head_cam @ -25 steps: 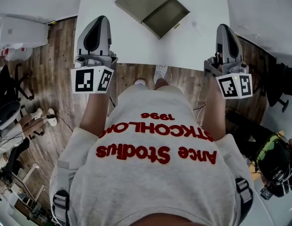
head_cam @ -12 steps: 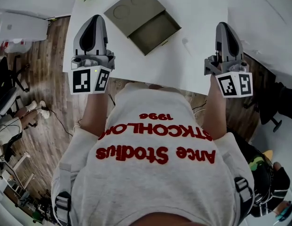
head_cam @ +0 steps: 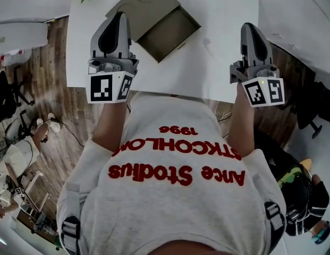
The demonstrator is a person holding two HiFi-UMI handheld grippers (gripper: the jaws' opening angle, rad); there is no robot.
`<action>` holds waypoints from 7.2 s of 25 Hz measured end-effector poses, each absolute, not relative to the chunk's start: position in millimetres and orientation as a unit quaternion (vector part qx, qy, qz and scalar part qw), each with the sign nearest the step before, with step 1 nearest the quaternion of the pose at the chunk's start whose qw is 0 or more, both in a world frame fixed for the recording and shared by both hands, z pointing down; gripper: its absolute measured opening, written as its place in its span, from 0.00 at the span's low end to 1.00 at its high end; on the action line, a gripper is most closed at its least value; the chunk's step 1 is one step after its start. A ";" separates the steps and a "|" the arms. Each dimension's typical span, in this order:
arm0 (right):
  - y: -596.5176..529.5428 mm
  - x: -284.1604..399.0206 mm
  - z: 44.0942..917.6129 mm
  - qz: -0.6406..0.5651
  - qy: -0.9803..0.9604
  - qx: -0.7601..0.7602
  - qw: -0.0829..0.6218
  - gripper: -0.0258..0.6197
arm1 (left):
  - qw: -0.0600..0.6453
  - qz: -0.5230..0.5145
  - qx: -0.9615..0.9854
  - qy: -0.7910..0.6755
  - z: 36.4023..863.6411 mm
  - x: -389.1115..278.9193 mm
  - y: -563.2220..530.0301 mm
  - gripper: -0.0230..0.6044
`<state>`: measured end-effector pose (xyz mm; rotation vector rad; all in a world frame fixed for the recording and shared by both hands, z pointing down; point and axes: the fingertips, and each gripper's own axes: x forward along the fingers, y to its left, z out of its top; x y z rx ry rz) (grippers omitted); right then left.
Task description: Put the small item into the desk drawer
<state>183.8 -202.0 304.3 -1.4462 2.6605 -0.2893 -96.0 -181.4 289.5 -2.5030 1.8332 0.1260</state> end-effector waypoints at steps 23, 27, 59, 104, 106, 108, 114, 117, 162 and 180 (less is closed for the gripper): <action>-140.2 179.5 576.8 -0.246 0.807 -0.432 -0.320 0.42 | -0.081 -0.021 -0.833 0.547 384.3 -74.5 -187.7 0.04; -135.7 181.1 581.6 -0.240 0.800 -0.435 -0.337 0.27 | -0.082 -0.027 -0.830 0.551 387.6 -79.2 -185.2 0.04; -200.2 179.0 294.0 -0.083 0.846 -0.518 0.092 0.25 | 0.020 0.049 -0.827 0.560 272.1 -96.1 -209.9 0.04; -197.7 14.7 453.9 -0.167 0.922 -0.322 -0.132 0.25 | -0.065 -0.003 -0.735 0.675 369.6 -182.5 -152.5 0.04; -196.6 11.1 473.6 -0.171 0.920 -0.315 -0.156 0.25 | -0.072 -0.010 -0.731 0.678 377.4 -184.3 -149.4 0.04; -196.8 9.0 490.6 -0.169 0.917 -0.312 -0.183 0.26 | -0.078 -0.014 -0.729 0.680 384.5 -185.6 -148.4 0.05; -190.3 8.4 526.0 -0.150 0.900 -0.298 -0.280 0.27 | -0.089 -0.022 -0.728 0.680 396.7 -184.8 -144.0 0.04; -187.0 9.5 535.4 -0.142 0.895 -0.290 -0.309 0.29 | -0.095 -0.026 -0.727 0.679 402.0 -182.4 -143.4 0.05; -229.2 77.4 294.7 -0.002 0.891 -0.453 -0.012 0.05 | 0.042 0.036 -0.773 0.632 271.2 -151.4 -188.7 0.04; -215.1 95.9 267.3 0.022 0.881 -0.472 0.018 0.05 | 0.054 0.046 -0.789 0.611 258.9 -139.3 -188.2 0.04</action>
